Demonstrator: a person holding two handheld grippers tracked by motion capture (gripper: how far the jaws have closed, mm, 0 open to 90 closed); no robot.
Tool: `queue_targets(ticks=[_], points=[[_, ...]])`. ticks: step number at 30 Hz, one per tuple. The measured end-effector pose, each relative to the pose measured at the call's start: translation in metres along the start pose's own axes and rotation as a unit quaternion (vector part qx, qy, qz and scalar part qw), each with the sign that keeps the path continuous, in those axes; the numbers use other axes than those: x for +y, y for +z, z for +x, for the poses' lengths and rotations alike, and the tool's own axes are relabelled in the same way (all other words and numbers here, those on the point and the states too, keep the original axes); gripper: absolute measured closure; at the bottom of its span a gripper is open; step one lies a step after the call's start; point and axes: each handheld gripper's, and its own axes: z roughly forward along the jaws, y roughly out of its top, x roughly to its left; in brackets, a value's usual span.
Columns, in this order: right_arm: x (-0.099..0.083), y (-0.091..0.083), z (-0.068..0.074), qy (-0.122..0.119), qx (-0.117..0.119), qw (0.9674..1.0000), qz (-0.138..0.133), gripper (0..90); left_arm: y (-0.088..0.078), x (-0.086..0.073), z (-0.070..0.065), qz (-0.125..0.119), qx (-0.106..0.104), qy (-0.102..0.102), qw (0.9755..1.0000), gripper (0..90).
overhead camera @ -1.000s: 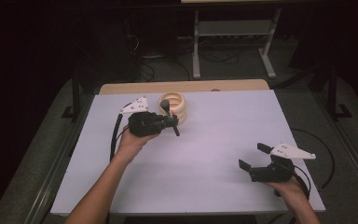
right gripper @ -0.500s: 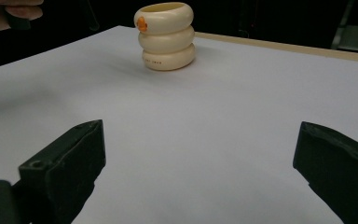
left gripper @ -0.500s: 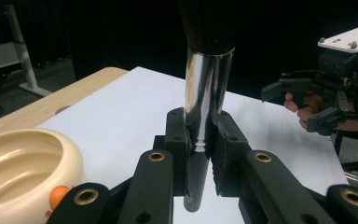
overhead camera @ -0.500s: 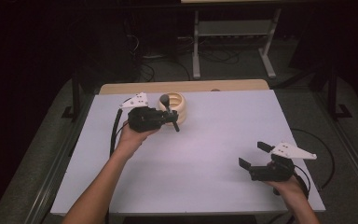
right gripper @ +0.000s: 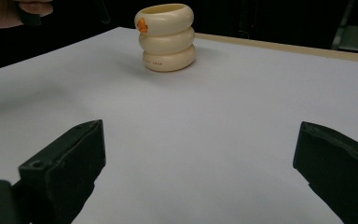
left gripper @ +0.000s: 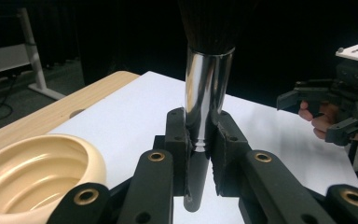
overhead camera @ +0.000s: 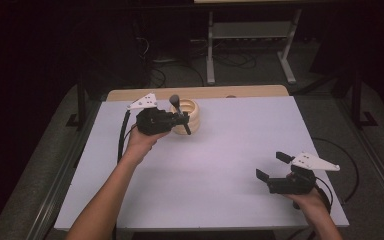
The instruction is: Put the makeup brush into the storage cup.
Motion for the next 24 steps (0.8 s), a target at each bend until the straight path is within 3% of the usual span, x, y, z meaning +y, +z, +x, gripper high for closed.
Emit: queue_targets(ticks=[24], points=[[0.000, -0.001, -0.001, 0.002, 0.002, 1.0000, -0.002, 1.8, -0.002, 0.010, 0.018, -0.016, 0.032, -0.005, 0.9993, 78.4]])
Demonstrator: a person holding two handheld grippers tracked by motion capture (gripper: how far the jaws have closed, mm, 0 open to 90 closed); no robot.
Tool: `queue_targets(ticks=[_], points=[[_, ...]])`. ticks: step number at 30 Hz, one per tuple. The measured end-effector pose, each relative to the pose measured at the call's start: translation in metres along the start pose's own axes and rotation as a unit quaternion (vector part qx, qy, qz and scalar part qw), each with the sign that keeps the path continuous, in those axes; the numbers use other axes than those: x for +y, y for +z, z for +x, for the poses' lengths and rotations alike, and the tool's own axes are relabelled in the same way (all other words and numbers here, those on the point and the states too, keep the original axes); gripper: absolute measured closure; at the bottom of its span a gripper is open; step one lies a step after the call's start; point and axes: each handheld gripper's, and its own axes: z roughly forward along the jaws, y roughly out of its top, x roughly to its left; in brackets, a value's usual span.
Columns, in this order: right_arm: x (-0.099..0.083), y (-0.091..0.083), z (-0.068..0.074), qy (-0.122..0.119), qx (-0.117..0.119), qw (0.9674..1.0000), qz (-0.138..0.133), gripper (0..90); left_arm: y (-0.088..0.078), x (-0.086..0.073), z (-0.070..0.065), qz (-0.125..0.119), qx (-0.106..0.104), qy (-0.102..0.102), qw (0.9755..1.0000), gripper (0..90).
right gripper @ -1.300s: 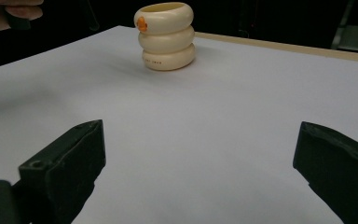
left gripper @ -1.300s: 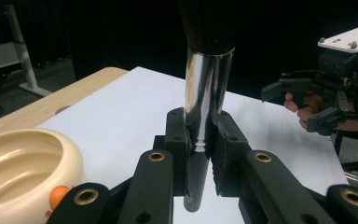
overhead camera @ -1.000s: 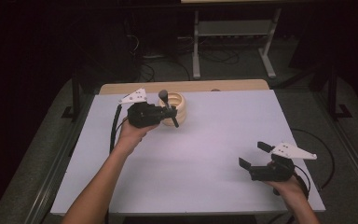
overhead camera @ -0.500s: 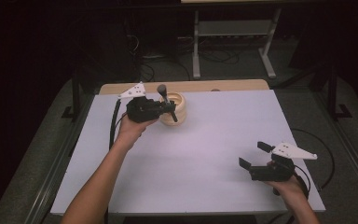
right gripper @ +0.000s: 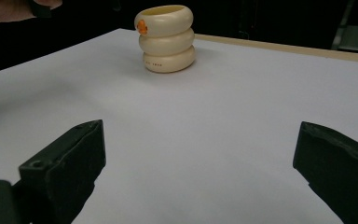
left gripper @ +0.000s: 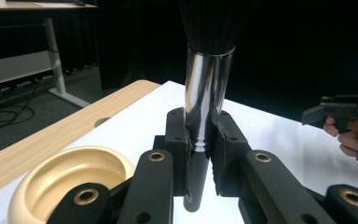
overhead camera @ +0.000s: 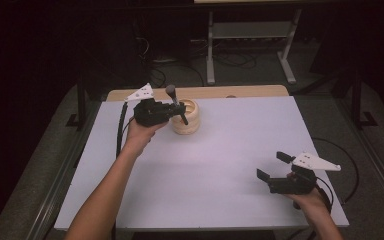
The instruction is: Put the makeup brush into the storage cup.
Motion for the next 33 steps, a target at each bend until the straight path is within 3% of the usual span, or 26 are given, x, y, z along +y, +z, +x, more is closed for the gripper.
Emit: queue_targets(ticks=[12, 24, 33], points=[[0.000, 0.000, 0.000, -0.001, 0.000, 1.0000, -0.001, 1.8, 0.003, 0.003, 0.009, -0.008, 0.024, -0.001, 0.9997, 78.6], [0.000, -0.003, -0.004, 0.007, -0.005, 0.9999, -0.006, 1.8, 0.003, 0.006, 0.015, -0.022, 0.058, 0.011, 0.9980, 78.6], [0.000, -0.002, -0.003, 0.005, -0.004, 1.0000, -0.005, 1.8, 0.009, 0.000, 0.024, -0.021, 0.078, 0.001, 0.9967, 78.5]])
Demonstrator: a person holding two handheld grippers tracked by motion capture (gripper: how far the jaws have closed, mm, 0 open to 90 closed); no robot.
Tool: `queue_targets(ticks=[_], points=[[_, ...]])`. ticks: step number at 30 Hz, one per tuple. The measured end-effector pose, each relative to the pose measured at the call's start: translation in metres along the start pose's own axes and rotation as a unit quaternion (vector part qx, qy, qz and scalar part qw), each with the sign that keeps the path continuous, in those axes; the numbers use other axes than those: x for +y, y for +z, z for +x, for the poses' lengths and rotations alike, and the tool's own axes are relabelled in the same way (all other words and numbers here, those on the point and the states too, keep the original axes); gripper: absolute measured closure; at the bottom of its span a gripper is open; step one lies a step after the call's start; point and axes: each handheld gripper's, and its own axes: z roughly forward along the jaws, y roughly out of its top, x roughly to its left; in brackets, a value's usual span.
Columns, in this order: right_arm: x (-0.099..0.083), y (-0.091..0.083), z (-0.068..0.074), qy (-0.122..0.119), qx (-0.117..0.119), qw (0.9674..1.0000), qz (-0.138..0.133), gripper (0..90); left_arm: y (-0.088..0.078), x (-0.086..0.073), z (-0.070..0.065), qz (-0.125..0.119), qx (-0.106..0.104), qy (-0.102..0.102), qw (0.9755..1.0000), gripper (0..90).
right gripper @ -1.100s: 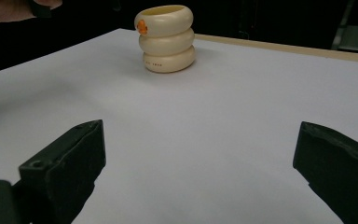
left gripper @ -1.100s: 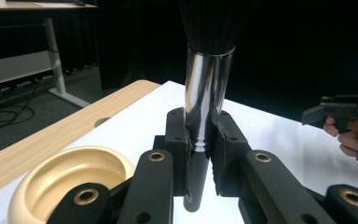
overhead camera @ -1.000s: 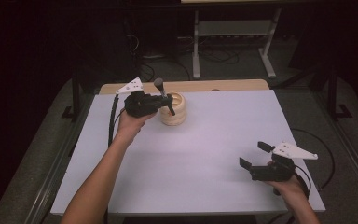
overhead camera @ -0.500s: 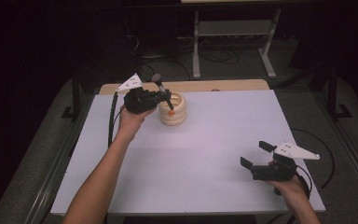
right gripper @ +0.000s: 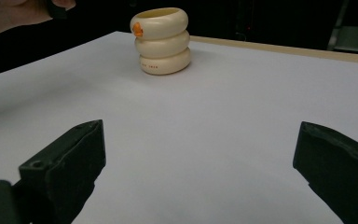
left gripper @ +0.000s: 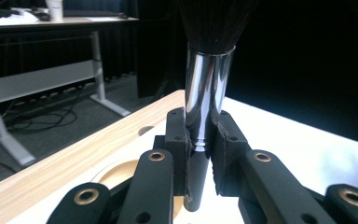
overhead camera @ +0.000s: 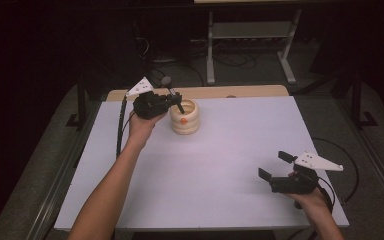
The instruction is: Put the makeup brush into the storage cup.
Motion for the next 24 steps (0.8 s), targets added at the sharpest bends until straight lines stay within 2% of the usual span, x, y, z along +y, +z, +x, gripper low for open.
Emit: queue_targets(ticks=[12, 24], points=[[0.000, 0.000, 0.000, 0.001, 0.001, 1.0000, 0.001, 1.8, 0.008, -0.006, 0.007, 0.018, 0.029, 0.007, 0.9994, 78.5], [0.000, 0.000, 0.000, -0.003, 0.002, 1.0000, 0.001, 1.9, 0.014, -0.016, 0.017, 0.034, 0.043, -0.007, 0.9985, 78.4]])
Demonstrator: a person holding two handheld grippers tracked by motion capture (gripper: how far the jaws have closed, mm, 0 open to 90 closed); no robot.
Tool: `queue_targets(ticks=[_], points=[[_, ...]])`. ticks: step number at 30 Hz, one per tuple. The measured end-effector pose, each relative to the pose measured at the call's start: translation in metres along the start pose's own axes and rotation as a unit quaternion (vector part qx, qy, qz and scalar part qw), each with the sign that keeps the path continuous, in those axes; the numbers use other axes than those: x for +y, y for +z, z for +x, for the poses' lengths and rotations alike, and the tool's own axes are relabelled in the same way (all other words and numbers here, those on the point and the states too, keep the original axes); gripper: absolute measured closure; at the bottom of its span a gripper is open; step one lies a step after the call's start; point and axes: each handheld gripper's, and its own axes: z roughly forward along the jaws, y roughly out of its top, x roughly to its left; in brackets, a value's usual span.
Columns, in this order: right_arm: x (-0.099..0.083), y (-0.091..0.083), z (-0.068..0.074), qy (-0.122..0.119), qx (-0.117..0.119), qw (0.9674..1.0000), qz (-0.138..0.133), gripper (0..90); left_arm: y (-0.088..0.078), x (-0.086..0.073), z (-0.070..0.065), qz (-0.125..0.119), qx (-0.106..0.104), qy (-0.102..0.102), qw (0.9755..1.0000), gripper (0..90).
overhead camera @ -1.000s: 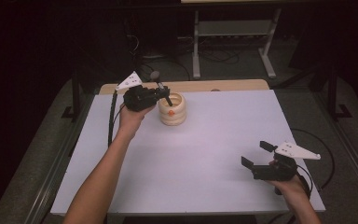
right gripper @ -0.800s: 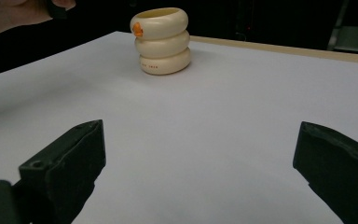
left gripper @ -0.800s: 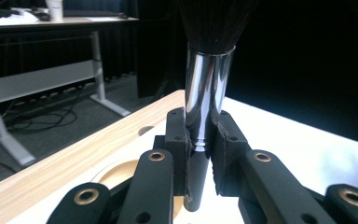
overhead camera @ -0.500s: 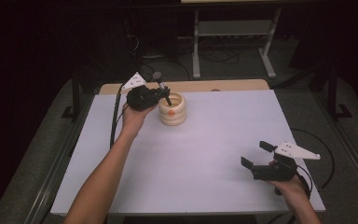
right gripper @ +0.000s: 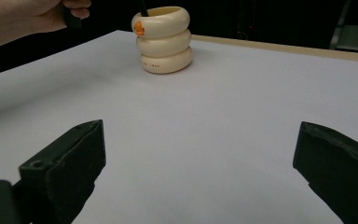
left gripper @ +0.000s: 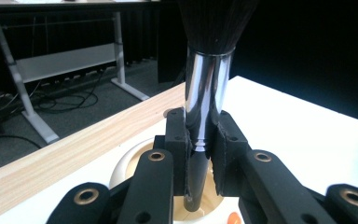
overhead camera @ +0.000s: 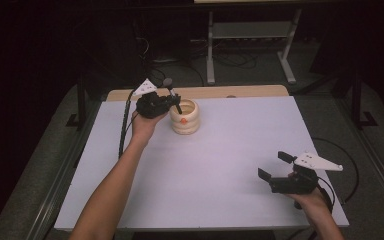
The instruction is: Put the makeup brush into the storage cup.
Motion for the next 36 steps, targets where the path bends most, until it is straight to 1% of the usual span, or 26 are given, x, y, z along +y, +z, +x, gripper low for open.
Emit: queue_targets(ticks=[12, 13, 19, 23, 25, 27, 34, 36], points=[[0.000, -0.001, -0.001, 0.000, 0.000, 1.0000, 0.001, 1.9, 0.006, -0.007, 0.005, 0.020, 0.008, -0.005, 0.9998, 78.3], [0.000, -0.001, 0.000, 0.003, 0.000, 1.0000, 0.003, 1.9, 0.006, -0.008, 0.006, 0.022, 0.008, -0.005, 0.9997, 78.3], [0.000, -0.001, 0.000, 0.003, 0.000, 1.0000, 0.002, 1.9, 0.009, -0.011, 0.007, 0.032, 0.006, -0.005, 0.9995, 78.3], [0.000, -0.001, 0.000, 0.003, 0.000, 1.0000, 0.002, 1.9, 0.012, -0.013, 0.006, 0.036, 0.005, -0.008, 0.9993, 78.2], [0.000, -0.002, 0.000, 0.003, 0.000, 1.0000, 0.002, 2.0, 0.013, -0.014, 0.006, 0.040, 0.005, -0.004, 0.9992, 78.1], [0.000, -0.002, 0.000, 0.003, 0.000, 1.0000, 0.003, 2.0, 0.014, -0.014, 0.005, 0.042, 0.004, -0.007, 0.9991, 78.1], [0.001, -0.002, -0.001, 0.002, 0.000, 1.0000, 0.002, 2.0, 0.017, -0.017, 0.004, 0.051, 0.006, -0.002, 0.9987, 77.7], [0.001, -0.002, -0.001, 0.003, 0.000, 1.0000, 0.002, 2.0, 0.018, -0.017, 0.004, 0.051, 0.006, -0.003, 0.9987, 75.6]])
